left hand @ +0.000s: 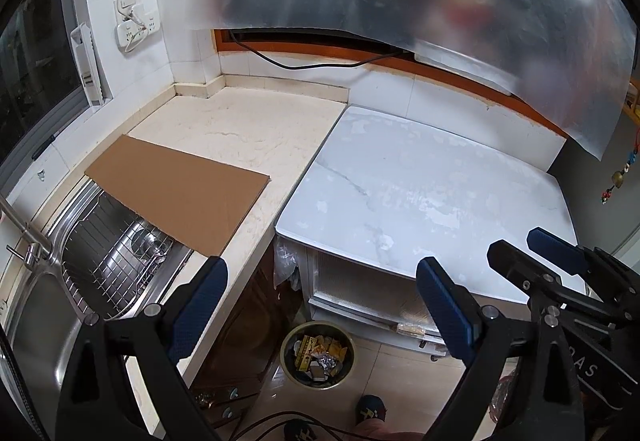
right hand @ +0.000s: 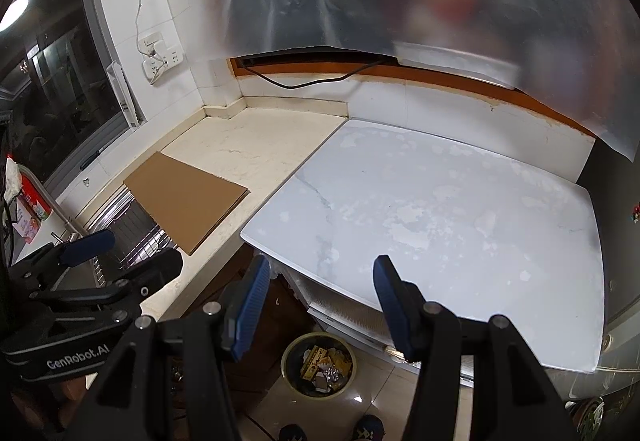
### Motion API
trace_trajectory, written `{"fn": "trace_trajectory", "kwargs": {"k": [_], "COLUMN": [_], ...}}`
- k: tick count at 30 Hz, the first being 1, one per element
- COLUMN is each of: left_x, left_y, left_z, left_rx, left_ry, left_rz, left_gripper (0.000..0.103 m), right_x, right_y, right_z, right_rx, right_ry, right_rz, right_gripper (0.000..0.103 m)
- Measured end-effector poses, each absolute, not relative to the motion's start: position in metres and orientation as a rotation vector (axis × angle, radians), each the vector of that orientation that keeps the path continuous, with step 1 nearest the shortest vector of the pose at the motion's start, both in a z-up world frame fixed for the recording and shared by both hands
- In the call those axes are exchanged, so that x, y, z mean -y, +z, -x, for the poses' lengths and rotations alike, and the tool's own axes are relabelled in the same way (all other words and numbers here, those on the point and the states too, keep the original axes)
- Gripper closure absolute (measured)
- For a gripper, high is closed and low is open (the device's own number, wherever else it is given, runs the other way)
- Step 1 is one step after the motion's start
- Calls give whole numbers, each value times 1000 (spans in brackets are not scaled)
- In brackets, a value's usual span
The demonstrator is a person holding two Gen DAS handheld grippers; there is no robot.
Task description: Collect trash
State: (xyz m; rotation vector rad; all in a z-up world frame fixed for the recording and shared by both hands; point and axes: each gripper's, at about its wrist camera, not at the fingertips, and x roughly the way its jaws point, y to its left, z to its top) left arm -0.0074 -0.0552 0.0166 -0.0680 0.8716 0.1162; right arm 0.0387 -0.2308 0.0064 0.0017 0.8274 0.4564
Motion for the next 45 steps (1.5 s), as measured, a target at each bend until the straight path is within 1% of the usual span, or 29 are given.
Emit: {"fn": "trace_trajectory", "kwargs": {"k": [45], "left_x": [49], "left_y": [14], "left_z": [0], "left_rx": [-879], "left_ry": [99], "left_rz": [46], "left_gripper": [9], "right_x": [230], "right_y": [1], "right_z": [-48], "right_rx": [-842], "right_ry": [419], "right_rz": [-19], "right_gripper": [49]}}
